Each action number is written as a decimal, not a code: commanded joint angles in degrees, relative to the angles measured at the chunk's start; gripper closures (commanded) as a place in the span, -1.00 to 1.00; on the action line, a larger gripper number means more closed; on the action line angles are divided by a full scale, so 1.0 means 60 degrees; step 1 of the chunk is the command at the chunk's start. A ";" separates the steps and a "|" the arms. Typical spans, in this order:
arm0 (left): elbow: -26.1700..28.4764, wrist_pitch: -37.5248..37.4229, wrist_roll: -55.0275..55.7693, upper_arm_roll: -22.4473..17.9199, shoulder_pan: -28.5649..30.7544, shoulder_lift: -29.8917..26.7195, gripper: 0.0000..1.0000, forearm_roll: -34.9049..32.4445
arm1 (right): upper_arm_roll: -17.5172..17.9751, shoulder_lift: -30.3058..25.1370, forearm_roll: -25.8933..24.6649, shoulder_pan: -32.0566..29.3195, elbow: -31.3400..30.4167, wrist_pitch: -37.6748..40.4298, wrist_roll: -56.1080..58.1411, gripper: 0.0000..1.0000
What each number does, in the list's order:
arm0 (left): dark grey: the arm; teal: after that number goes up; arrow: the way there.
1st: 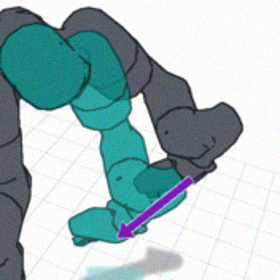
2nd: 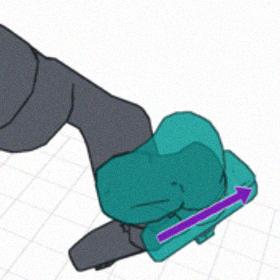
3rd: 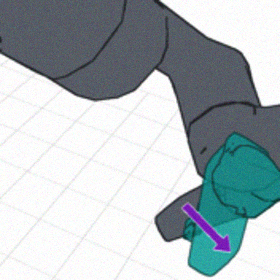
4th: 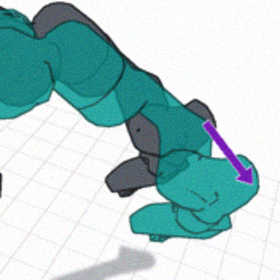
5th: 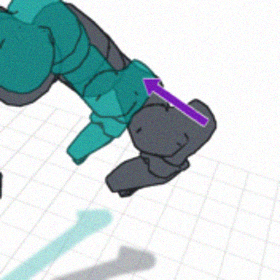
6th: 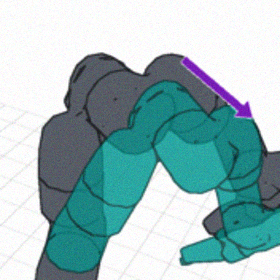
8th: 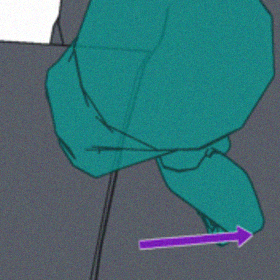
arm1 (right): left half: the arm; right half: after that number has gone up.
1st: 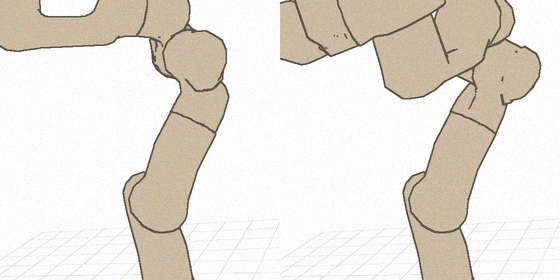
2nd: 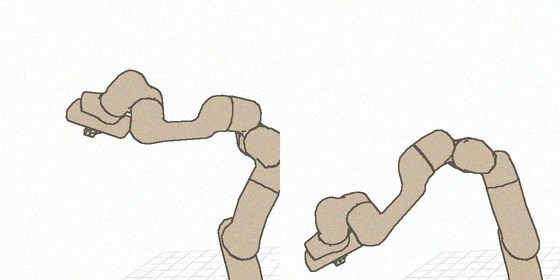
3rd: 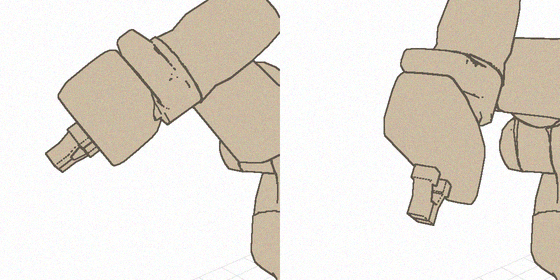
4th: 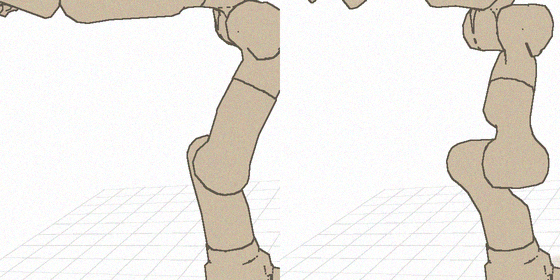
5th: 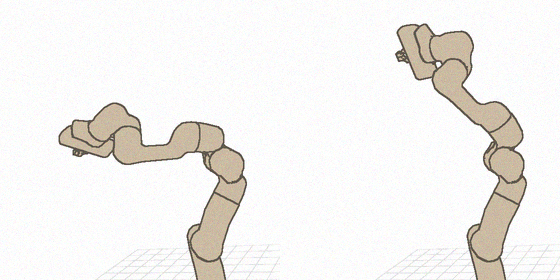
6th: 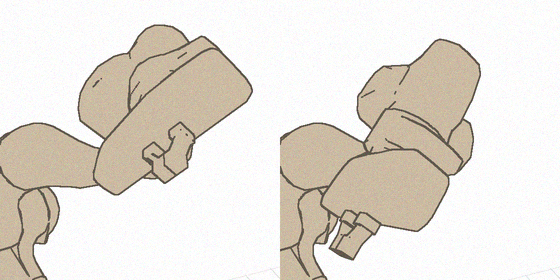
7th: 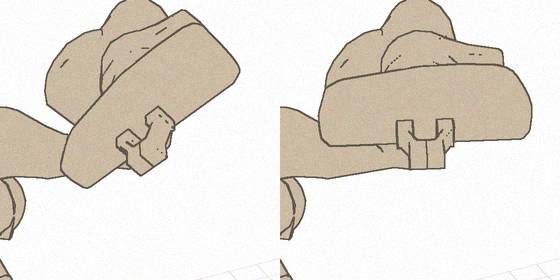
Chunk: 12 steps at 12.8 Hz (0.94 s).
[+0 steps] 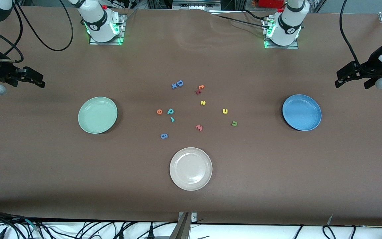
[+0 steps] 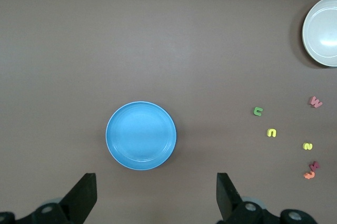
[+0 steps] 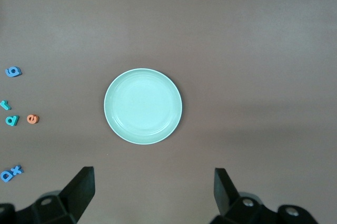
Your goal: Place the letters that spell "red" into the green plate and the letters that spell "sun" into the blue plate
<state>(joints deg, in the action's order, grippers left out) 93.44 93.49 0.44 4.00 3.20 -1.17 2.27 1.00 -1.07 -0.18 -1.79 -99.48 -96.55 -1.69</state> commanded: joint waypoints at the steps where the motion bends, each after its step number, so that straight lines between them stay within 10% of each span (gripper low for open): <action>1: -0.0354 -0.0157 0.0132 0.0051 -0.0049 0.0151 -1.00 -0.0232 | 0.0068 0.0018 -0.0059 -0.0024 0.0144 0.0184 -0.0099 -1.00; 12: -0.0398 -0.0157 0.0103 0.0065 -0.0064 0.0151 -1.00 -0.0262 | 0.0054 0.0149 -0.0073 0.0428 0.0129 0.0419 -0.0375 -1.00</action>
<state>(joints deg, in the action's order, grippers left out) 93.01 93.49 0.44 4.04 2.92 -1.15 2.21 1.33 -0.76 -0.17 -0.98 -99.48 -94.72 -1.96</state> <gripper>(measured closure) 0.000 0.000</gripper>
